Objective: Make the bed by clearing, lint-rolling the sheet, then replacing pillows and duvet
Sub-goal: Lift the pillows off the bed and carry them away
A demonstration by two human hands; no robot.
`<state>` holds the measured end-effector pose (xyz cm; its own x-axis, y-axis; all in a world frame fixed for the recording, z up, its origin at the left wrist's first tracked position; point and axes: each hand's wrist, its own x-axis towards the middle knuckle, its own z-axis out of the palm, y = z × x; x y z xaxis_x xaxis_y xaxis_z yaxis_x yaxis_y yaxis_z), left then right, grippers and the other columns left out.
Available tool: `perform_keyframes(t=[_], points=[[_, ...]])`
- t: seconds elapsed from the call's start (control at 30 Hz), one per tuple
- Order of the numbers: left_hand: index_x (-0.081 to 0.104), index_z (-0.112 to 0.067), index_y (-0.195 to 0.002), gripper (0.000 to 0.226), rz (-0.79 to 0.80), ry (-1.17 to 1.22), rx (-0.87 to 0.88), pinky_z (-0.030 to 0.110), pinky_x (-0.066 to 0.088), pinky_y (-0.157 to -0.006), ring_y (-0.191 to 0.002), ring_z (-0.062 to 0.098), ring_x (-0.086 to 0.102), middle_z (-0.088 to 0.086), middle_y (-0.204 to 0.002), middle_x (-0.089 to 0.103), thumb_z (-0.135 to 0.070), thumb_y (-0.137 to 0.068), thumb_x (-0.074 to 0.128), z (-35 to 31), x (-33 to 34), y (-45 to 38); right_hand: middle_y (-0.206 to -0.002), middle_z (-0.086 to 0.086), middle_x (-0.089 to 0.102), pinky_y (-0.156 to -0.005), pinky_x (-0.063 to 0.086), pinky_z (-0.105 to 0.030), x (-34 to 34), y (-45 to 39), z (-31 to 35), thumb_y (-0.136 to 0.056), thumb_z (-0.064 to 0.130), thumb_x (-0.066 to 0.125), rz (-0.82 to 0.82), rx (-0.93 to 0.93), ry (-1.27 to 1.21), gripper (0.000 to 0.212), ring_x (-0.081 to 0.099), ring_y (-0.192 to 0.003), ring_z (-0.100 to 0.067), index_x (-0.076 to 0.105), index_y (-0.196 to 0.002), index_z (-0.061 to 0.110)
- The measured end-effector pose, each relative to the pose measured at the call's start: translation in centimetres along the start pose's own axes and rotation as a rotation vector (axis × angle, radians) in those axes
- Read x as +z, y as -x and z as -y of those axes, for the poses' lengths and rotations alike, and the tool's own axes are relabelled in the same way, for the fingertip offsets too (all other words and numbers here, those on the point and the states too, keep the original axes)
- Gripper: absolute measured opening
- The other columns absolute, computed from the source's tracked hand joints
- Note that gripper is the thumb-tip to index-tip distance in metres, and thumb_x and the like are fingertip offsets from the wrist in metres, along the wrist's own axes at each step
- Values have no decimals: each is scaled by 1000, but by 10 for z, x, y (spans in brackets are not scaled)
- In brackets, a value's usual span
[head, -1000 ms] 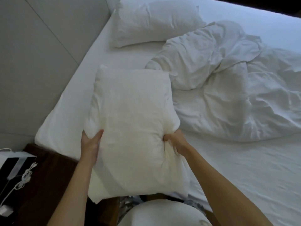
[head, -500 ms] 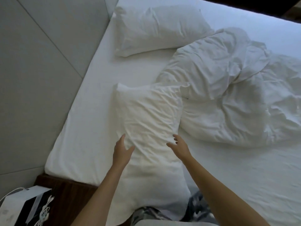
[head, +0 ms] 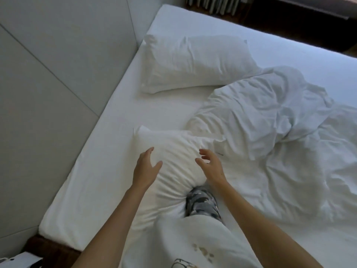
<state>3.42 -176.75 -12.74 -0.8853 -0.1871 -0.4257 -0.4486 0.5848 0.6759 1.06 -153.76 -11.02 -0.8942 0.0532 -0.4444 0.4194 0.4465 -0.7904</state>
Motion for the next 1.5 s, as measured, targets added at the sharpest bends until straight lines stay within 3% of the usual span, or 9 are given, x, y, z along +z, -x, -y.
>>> perform_keyframes(t=[0.23,0.53,0.8,0.97,1.13,1.23,1.33,1.5], points=[[37,-18,-146,59,-90,87,-142,36,38,-105,-133,22,43,8,-148,40,-28,-94,61,-76,22,-173,-132,-2,55,-98,45,-33,-36,-210,26,-89,25,66,111,-203,359,44,53,-118,-18,55,-130,16],[35,-18,-147,63,-157,-49,-96,38,36,-104,-134,25,39,9,-149,36,-33,-92,62,-99,61,-337,-144,-5,42,-100,40,-37,-43,-413,35,-89,30,66,4,-427,628,61,37,-132,-24,40,-143,16],[25,-20,-153,79,-273,-178,21,45,27,-112,-145,30,20,14,-158,19,-36,-88,67,-86,86,-461,-155,-20,20,-116,18,-42,-47,-530,5,-78,53,71,-129,-488,930,102,19,-142,-37,13,-154,18],[20,-26,-154,85,-316,-409,168,50,22,-115,-145,38,12,19,-160,7,-39,-86,70,-98,84,-517,-157,-20,13,-116,16,-53,-48,-587,8,-70,65,70,-187,-532,1042,116,12,-144,-41,6,-154,20],[6,-33,-154,107,-250,-435,46,54,12,-118,-148,36,-2,17,-161,-7,-63,-74,70,-95,84,-577,-157,-14,18,-115,16,-53,-38,-635,20,-64,73,67,-231,-595,1027,119,16,-143,-39,9,-154,21],[5,-34,-154,114,-270,-469,34,56,23,-114,-144,41,10,20,-158,1,-65,-68,74,-83,102,-602,-151,-11,26,-113,16,-53,-25,-659,2,-60,72,70,-185,-542,1085,120,20,-140,-37,14,-153,19],[17,-27,-153,114,-373,-568,153,58,35,-103,-130,46,31,27,-148,23,-58,-64,80,-69,120,-616,-141,-12,36,-111,19,-50,-13,-675,-15,-61,64,74,-209,-524,1081,114,30,-132,-37,21,-150,14],[38,-13,-141,91,-485,-612,231,56,42,-84,-107,47,49,30,-119,47,-40,-68,84,-65,127,-633,-112,-14,54,-94,36,-40,4,-691,-20,-69,48,74,-336,-586,1001,69,50,-105,-33,51,-117,5]])
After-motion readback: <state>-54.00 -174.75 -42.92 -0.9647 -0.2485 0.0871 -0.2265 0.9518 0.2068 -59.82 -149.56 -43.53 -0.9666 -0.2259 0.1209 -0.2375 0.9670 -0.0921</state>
